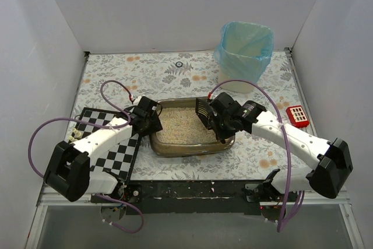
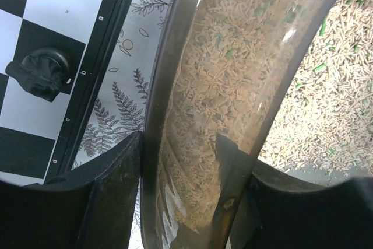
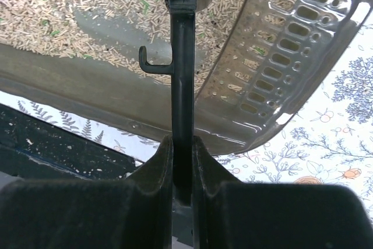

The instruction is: Clean the litter box

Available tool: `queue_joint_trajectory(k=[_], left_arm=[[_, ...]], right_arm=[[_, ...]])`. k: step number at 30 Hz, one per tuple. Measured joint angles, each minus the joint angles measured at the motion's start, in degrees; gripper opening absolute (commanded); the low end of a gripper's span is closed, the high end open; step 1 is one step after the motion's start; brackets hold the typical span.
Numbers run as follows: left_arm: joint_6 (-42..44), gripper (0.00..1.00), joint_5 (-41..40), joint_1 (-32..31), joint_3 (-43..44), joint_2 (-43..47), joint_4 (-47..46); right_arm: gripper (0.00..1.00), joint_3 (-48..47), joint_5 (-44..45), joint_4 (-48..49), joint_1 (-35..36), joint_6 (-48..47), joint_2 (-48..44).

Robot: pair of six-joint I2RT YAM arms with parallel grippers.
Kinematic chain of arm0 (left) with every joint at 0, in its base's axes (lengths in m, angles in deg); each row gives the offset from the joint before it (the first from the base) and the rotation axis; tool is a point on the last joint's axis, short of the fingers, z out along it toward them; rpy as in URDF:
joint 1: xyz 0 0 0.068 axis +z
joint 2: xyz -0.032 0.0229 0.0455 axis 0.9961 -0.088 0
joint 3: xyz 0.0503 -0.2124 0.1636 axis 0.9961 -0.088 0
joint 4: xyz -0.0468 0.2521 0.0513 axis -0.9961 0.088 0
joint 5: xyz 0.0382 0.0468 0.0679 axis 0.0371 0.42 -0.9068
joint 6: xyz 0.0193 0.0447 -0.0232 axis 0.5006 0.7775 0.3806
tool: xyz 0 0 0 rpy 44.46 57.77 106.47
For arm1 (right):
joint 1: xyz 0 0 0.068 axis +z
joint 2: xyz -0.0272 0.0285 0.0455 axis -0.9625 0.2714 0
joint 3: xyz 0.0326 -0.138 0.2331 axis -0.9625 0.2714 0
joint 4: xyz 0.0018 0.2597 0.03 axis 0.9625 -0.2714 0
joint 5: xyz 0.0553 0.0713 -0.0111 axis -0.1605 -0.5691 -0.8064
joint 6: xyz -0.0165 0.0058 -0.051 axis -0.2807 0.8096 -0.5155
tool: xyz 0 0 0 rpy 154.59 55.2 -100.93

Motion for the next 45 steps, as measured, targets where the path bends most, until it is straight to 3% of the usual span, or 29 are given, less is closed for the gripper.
queue_joint_trajectory(k=[4, 27, 36, 45], left_arm=[[0.4, 0.0, 0.2, 0.2, -2.5, 1.9, -2.6], [-7.3, 0.0, 6.2, 1.2, -27.3, 27.1, -22.0], [-9.1, 0.0, 8.0, 1.1, -29.4, 28.9, -24.0], [-11.1, 0.0, 8.7, 1.1, -33.4, 33.0, -26.6]], right_arm=[[0.01, 0.0, -1.6, 0.4, 0.0, 0.2, -0.4], [0.01, -6.2, -7.9, 1.3, 0.0, 0.2, -1.6], [0.01, -6.6, -17.8, 6.6, 0.0, -2.7, -4.7], [0.01, -8.3, -20.5, 7.9, 0.2, -3.7, -4.9]])
